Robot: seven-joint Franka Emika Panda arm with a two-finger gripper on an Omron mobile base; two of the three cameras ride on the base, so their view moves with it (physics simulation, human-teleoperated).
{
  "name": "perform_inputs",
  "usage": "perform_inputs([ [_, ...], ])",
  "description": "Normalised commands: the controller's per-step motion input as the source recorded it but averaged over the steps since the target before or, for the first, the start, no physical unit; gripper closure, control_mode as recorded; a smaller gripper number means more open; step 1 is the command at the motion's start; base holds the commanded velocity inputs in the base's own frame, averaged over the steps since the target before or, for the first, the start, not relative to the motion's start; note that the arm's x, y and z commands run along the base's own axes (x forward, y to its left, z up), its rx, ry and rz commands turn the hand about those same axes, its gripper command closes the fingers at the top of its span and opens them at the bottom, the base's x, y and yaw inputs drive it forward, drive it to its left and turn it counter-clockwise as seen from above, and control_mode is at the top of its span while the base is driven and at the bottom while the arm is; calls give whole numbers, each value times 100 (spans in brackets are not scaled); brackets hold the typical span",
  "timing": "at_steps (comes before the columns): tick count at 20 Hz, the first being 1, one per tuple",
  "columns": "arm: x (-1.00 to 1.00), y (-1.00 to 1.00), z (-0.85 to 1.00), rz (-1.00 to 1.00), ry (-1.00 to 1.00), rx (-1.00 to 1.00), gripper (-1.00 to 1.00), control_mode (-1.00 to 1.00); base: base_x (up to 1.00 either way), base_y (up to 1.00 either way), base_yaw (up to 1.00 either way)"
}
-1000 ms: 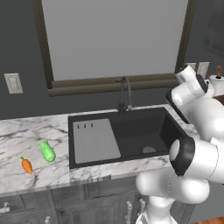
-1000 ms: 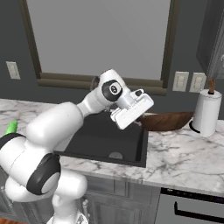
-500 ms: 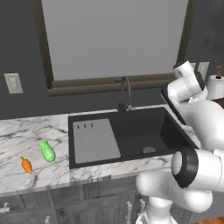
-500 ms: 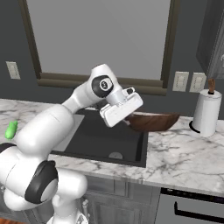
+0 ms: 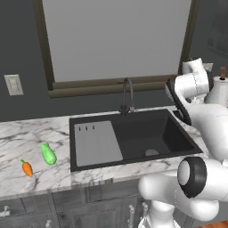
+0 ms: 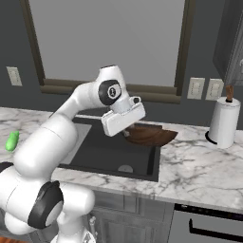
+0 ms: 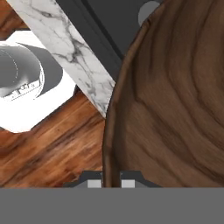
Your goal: Remove the corn and carrot from the sink. Then move the bowl and cup from the counter to the sink for washing.
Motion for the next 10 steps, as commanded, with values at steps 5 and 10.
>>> perform_inputs([
  [5,12,15,1,11,-2,26,100,-100,0,0,0],
  [10,1,17,0,12,0,26,100,-100,0,0,0],
])
